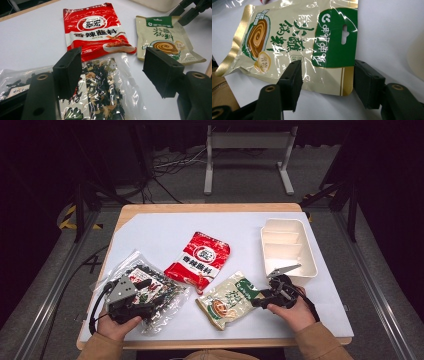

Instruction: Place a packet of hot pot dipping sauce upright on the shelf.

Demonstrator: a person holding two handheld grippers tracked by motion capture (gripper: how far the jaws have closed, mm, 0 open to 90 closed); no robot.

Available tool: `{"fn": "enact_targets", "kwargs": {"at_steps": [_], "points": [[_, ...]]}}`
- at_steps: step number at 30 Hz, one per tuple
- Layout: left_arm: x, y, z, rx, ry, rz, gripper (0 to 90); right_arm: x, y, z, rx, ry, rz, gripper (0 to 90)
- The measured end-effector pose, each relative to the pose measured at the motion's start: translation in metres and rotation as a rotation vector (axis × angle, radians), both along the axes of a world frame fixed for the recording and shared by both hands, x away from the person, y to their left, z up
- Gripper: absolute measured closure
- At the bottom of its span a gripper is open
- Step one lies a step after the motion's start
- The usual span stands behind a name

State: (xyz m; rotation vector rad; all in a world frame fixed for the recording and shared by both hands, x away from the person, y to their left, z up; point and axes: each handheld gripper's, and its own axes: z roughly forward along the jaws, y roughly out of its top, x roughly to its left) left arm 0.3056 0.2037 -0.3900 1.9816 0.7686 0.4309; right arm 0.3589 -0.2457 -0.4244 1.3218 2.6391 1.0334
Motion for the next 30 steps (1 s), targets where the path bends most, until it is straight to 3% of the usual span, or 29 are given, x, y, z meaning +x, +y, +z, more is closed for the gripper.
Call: {"fn": "enact_targets", "kwargs": {"at_steps": [8, 13, 17, 23, 30], "points": [[0.0, 0.001, 0.0, 0.004, -0.004, 0.001, 31.8, -0.005, 0.003, 0.008, 0.024, -0.035, 0.005, 52.4], [0.0, 0.0, 0.0, 0.002, -0.003, 0.003, 31.8, -0.006, 0.006, 0.012, 0.116, -0.026, 0.044, 54.7], [0.0, 0.0, 0.0, 0.006, -0.004, 0.001, 31.8, -0.004, 0.012, 0.01, 0.142, -0.006, 0.069, 54.2], [0.0, 0.0, 0.0, 0.007, -0.002, 0.001, 31.8, 0.002, 0.023, 0.002, 0.132, 0.018, 0.09, 55.6], [0.0, 0.0, 0.0, 0.004, -0.004, 0.001, 31.8, 0.008, 0.03, -0.008, 0.056, 0.032, 0.096, 62.5]]}}
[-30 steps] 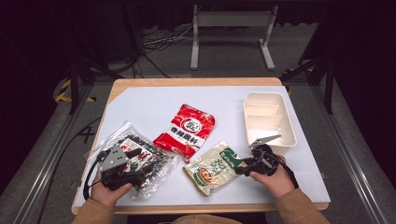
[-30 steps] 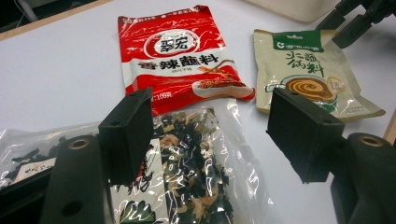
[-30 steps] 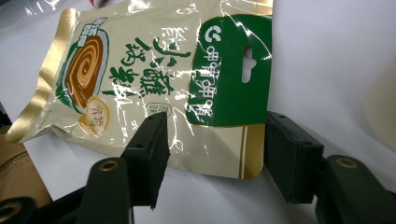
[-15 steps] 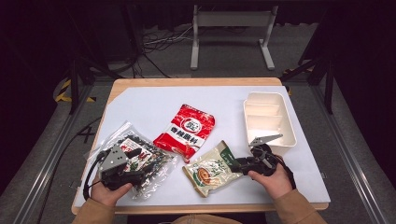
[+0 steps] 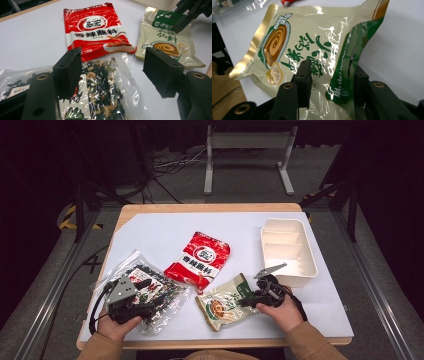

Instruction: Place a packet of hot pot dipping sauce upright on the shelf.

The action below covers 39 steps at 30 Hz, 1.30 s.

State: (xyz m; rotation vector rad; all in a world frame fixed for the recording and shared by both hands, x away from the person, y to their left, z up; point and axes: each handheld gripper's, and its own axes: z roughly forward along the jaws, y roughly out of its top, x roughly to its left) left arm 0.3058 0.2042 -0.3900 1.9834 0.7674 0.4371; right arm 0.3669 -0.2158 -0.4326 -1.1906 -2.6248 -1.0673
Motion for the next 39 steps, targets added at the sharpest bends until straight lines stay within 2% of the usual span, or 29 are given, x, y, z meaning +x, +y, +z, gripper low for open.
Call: {"fn": "enact_targets", "kwargs": {"at_steps": [2, 6, 11, 17, 23, 29, 31, 32, 33, 39], "points": [[0.0, 0.0, 0.0, 0.002, 0.001, 0.0, 31.7, 0.0, 0.0, 0.0, 0.001, 0.001, 0.001, 64.3], [0.0, -0.001, 0.0, -0.003, 0.0, 0.002, 31.7, 0.001, 0.0, 0.0, -0.036, -0.029, 0.003, 77.9], [0.0, 0.0, 0.0, 0.001, 0.0, 0.001, 31.7, 0.002, 0.001, 0.001, -0.052, -0.04, 0.006, 88.9], [0.0, 0.0, 0.0, 0.0, -0.002, 0.002, 31.7, 0.001, 0.002, 0.004, -0.053, -0.049, 0.009, 89.8], [0.0, 0.001, 0.0, 0.0, -0.004, 0.006, 31.7, 0.001, 0.0, 0.016, -0.03, -0.059, 0.026, 90.0], [0.001, 0.001, 0.0, -0.004, 0.001, 0.007, 31.7, -0.002, 0.004, 0.037, -0.025, -0.081, 0.063, 90.0], [0.001, 0.001, 0.0, -0.004, 0.001, 0.008, 31.7, -0.004, 0.008, 0.047, -0.034, -0.097, 0.086, 90.0], [0.001, 0.001, 0.0, -0.004, 0.001, 0.008, 31.7, -0.004, 0.008, 0.047, -0.034, -0.097, 0.086, 90.0], [0.001, 0.002, 0.0, -0.004, -0.003, 0.008, 31.7, -0.005, 0.011, 0.055, -0.049, -0.112, 0.102, 90.0], [0.001, 0.002, 0.0, -0.005, 0.001, 0.008, 31.7, -0.009, 0.014, 0.073, -0.046, -0.138, 0.129, 90.0]]}}
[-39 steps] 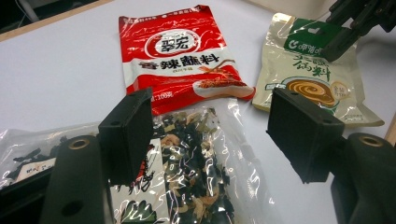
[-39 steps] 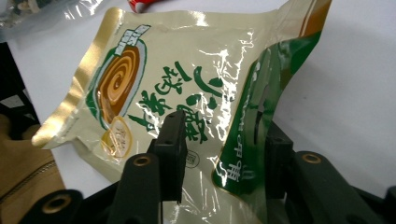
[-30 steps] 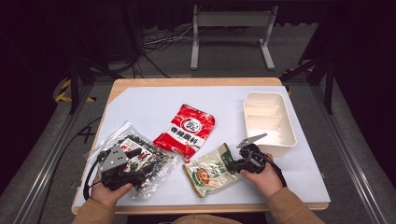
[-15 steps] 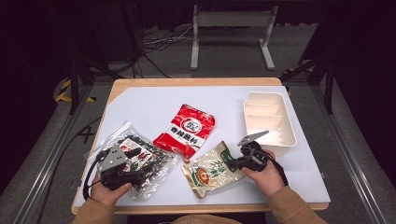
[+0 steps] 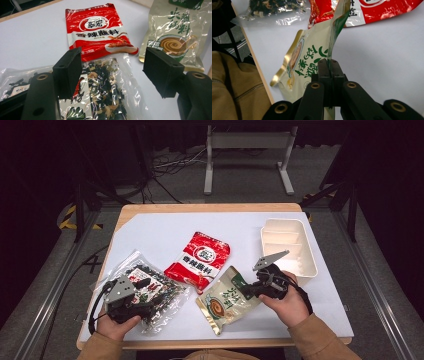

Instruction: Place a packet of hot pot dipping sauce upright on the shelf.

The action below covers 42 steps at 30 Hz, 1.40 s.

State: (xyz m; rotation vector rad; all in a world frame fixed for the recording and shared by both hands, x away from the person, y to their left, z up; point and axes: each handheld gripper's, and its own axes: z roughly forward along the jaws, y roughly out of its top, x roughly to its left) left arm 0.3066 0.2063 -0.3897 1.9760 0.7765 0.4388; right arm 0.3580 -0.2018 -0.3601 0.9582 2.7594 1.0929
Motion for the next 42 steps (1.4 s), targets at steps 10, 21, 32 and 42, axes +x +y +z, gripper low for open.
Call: {"fn": "enact_targets", "kwargs": {"at_steps": [10, 21, 32, 42], "points": [[0.0, 0.0, 0.0, 0.003, -0.003, 0.001, 31.7, -0.012, 0.003, 0.034, -0.067, -0.076, 0.047, 90.0], [0.0, 0.002, 0.001, -0.008, -0.004, 0.004, 31.7, -0.02, 0.006, 0.063, -0.105, -0.158, 0.093, 90.0], [0.002, 0.005, 0.0, -0.015, -0.006, 0.022, 31.7, -0.011, -0.004, 0.079, -0.146, -0.182, 0.071, 90.0], [0.002, 0.007, 0.0, -0.022, -0.006, 0.033, 31.7, -0.003, -0.008, 0.104, -0.186, -0.218, 0.057, 90.0]]}}
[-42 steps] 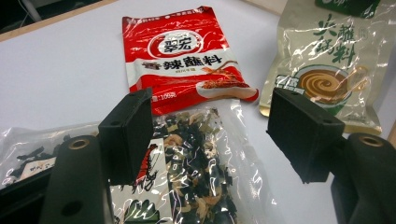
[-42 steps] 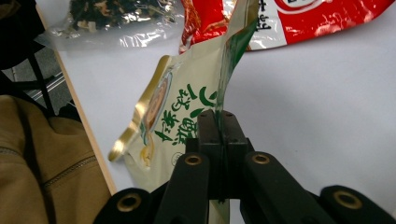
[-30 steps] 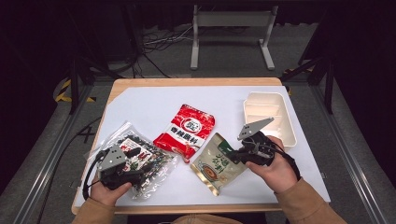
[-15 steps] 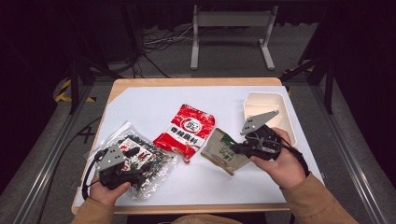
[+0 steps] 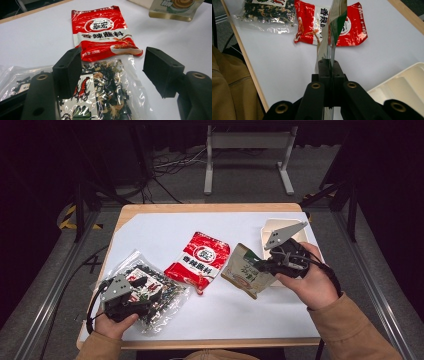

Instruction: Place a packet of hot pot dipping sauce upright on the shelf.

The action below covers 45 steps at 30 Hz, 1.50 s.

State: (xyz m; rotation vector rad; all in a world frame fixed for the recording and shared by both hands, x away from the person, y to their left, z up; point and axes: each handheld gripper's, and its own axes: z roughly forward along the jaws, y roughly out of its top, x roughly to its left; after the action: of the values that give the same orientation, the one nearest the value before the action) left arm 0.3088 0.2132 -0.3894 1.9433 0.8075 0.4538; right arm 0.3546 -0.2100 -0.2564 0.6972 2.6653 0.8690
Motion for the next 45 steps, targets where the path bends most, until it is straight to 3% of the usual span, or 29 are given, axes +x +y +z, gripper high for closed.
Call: {"fn": "enact_targets", "kwargs": {"at_steps": [19, 33, 45], "points": [[0.0, 0.005, 0.0, -0.009, 0.003, 0.025, 31.6, 0.024, -0.013, 0.041, -0.036, -0.05, -0.012, 90.0], [0.002, 0.007, -0.001, -0.012, 0.004, 0.039, 31.1, 0.048, -0.027, 0.055, -0.038, -0.074, -0.053, 90.0], [0.001, 0.008, -0.001, -0.012, 0.002, 0.045, 31.2, 0.076, -0.051, 0.058, -0.035, -0.1, -0.103, 90.0]]}}
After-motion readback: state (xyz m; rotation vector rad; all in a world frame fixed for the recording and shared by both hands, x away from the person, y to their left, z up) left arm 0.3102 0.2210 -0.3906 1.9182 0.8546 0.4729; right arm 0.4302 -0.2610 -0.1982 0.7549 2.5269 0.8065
